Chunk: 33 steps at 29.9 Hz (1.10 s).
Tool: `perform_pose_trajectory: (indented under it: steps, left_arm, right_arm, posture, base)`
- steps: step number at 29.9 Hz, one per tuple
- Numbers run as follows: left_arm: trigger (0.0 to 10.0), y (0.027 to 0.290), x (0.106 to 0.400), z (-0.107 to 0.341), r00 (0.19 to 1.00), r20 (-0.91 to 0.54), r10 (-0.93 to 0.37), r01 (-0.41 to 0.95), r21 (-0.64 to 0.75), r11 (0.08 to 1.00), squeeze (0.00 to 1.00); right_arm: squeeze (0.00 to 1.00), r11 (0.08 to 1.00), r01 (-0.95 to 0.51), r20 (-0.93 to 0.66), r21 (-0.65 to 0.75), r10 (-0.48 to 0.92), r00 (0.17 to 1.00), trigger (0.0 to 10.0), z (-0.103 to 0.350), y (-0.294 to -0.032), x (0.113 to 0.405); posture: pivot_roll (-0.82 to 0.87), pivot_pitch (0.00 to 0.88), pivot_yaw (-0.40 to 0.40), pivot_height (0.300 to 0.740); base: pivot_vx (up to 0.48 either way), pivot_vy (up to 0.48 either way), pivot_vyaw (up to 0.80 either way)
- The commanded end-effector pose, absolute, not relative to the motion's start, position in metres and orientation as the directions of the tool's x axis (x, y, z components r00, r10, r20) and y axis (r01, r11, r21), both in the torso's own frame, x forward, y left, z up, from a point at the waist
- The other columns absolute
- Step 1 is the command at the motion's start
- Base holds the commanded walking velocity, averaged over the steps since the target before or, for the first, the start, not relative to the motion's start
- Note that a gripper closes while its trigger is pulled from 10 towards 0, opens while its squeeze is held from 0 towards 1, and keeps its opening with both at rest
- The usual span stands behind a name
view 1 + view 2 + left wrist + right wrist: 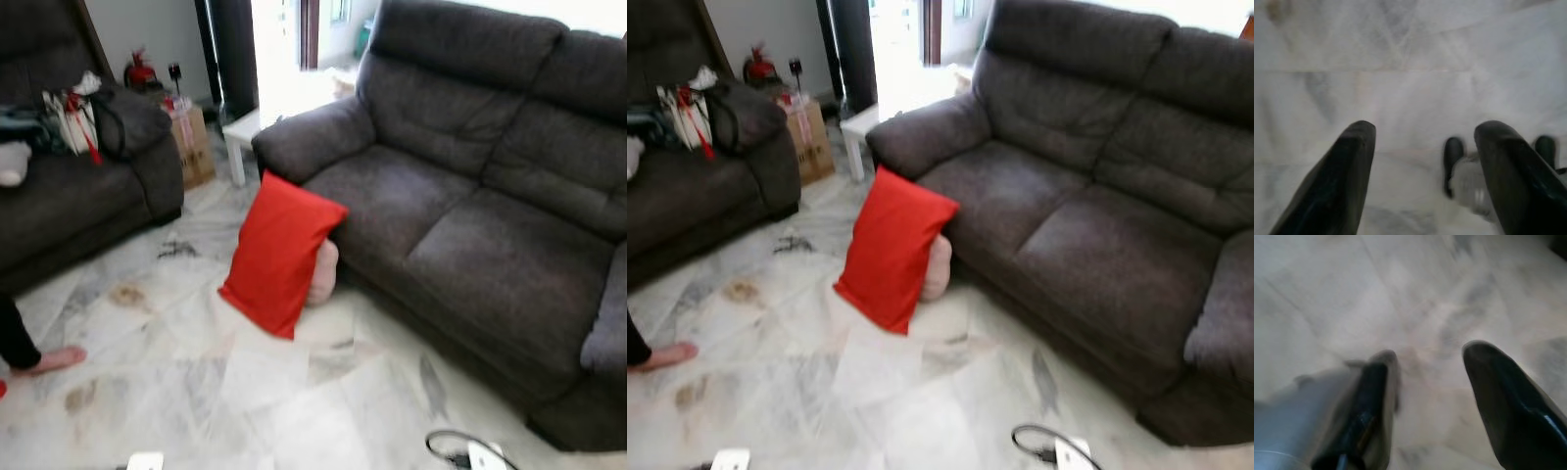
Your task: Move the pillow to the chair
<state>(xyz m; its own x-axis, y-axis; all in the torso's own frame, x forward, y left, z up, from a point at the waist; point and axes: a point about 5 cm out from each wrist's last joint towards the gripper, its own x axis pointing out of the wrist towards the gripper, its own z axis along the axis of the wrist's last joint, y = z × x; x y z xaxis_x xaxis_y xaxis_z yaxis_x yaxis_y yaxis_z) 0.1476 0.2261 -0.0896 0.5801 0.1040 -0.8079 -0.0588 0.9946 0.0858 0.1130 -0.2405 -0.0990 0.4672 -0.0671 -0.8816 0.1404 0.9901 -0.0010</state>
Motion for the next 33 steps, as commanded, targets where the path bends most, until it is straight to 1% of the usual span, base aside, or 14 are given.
perform_pose_trajectory:
  steps: [1, 13, 19, 27, 33]
  left_arm:
    - [10.0, 0.2363, 0.1329, -0.0929, 0.541, -0.831, 0.128, -0.068, 0.108, 0.992, 0.0]
    - [10.0, 0.2354, 0.1301, -0.094, 0.536, -0.835, 0.122, -0.062, 0.105, 0.993, 0.0]
    - [10.0, 0.2357, 0.1298, -0.0939, 0.538, -0.834, 0.122, -0.06, 0.107, 0.993, 0.0]
    - [10.0, 0.2354, 0.1317, -0.0934, 0.542, -0.831, 0.127, -0.07, 0.105, 0.992, 0.0]
    - [10.0, 0.2362, 0.1324, -0.0931, 0.541, -0.83, 0.133, -0.083, 0.105, 0.991, 0.0]
  right_arm:
    - [0.0, 0.991, 0.13, -0.863, 0.018, -0.05, 0.502, 10.0, -0.0964, -0.2336, 0.1267]
    - [0.0, 0.992, 0.122, -0.868, 0.02, -0.044, 0.495, 10.0, -0.0973, -0.2336, 0.1235]
    - [0.0, 0.985, 0.169, -0.866, 0.043, -0.048, 0.498, 10.0, -0.0979, -0.2327, 0.1223]
    - [0.0, 0.983, 0.179, -0.864, 0.043, -0.053, 0.501, 10.0, -0.0973, -0.2336, 0.1238]
    - [0.0, 0.985, 0.167, -0.865, 0.042, -0.048, 0.499, 10.0, -0.0971, -0.233, 0.125]
  posture:
    - [0.0, 0.0, -0.026, 0.74]
    - [-0.01, 0.0, -0.03, 0.74]
    - [0.0, 0.0, -0.03, 0.74]
    - [0.0, 0.0, -0.037, 0.74]
    - [0.0, 0.0, -0.036, 0.74]
  base:
    - [0.3, 0.0, 0.8]
    - [0.301, 0.0, 0.78]
    - [0.303, 0.0, 0.0]
    - [0.305, 0.0, 0.0]
    - [0.307, 0.0, -0.8]
